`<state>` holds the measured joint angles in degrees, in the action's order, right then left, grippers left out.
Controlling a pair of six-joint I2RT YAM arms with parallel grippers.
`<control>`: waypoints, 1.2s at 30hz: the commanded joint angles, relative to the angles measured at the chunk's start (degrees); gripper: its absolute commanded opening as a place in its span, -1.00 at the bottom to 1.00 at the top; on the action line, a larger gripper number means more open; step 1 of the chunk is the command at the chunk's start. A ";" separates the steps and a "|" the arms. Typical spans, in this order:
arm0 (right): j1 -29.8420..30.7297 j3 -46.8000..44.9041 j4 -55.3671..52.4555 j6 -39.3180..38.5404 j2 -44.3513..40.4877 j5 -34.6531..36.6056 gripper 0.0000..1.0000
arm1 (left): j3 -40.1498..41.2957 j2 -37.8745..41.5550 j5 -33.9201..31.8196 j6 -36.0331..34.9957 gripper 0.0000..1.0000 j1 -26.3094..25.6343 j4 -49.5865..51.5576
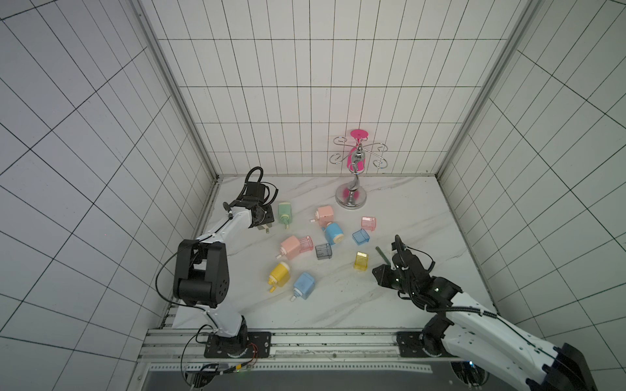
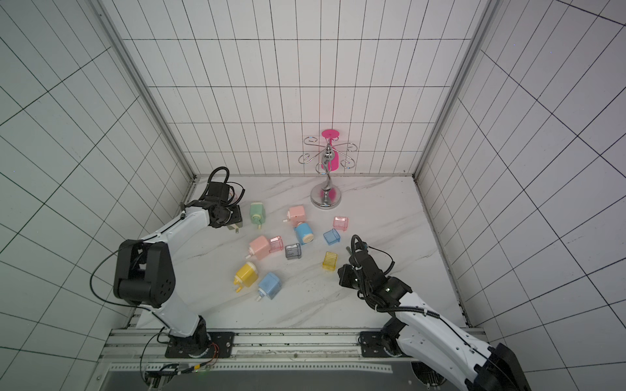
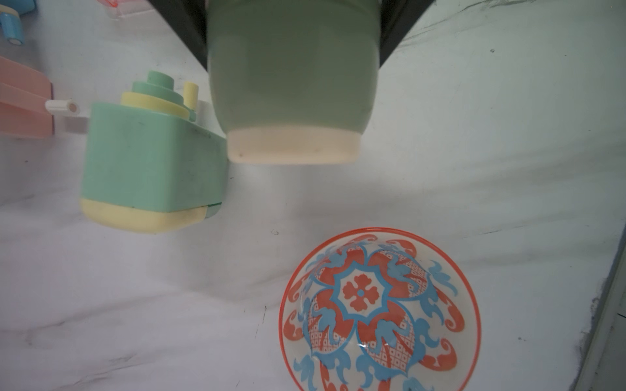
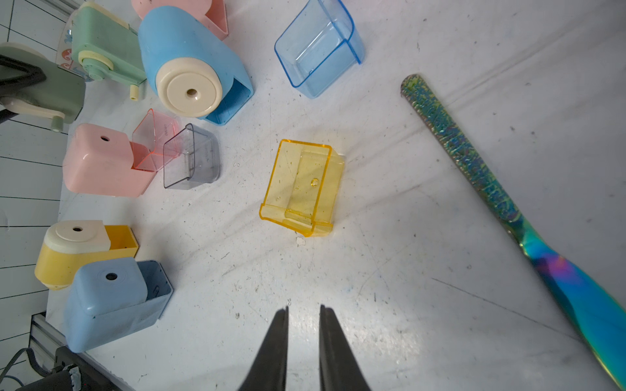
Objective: Put the tray back into the pencil sharpener
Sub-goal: Place the pencil sharpener at the center of the board.
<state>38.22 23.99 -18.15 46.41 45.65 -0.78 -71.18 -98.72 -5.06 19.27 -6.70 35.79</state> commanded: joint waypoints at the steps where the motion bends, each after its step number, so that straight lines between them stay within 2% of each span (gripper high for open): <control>1: -0.47 0.05 -0.01 0.49 -1.91 0.41 -0.59 | -1.44 -1.70 0.38 -0.34 -1.00 -0.16 -1.38; 6: -0.51 -0.26 -0.30 0.44 -2.30 0.10 -0.59 | 0.16 -2.75 -0.42 -0.77 -1.00 -0.30 -5.75; 15: -0.51 0.49 -0.61 -0.08 -0.84 -0.36 -0.59 | -0.45 -5.49 -1.65 -2.02 -1.00 -0.42 -8.04; 23: -0.47 -0.26 -1.70 0.43 -2.96 0.12 -0.59 | -0.26 -7.62 -4.35 -2.74 -0.99 -1.09 -10.46; 28: -0.48 -0.26 -2.50 0.47 -3.45 0.12 -0.58 | 0.59 -8.07 -4.86 -2.82 -0.67 -1.35 -11.75; 31: -0.50 -0.18 -2.76 0.33 -3.68 0.26 -0.58 | 0.73 -8.55 -5.82 -3.03 -0.31 -1.45 -11.80; 36: -0.51 0.94 -3.20 -0.14 -3.47 0.07 -0.57 | 0.95 -8.91 -5.68 -3.18 -0.03 -1.41 -11.80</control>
<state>38.22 23.97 -20.03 46.24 42.54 -0.97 -70.63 -106.50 -9.47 16.32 -7.84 26.41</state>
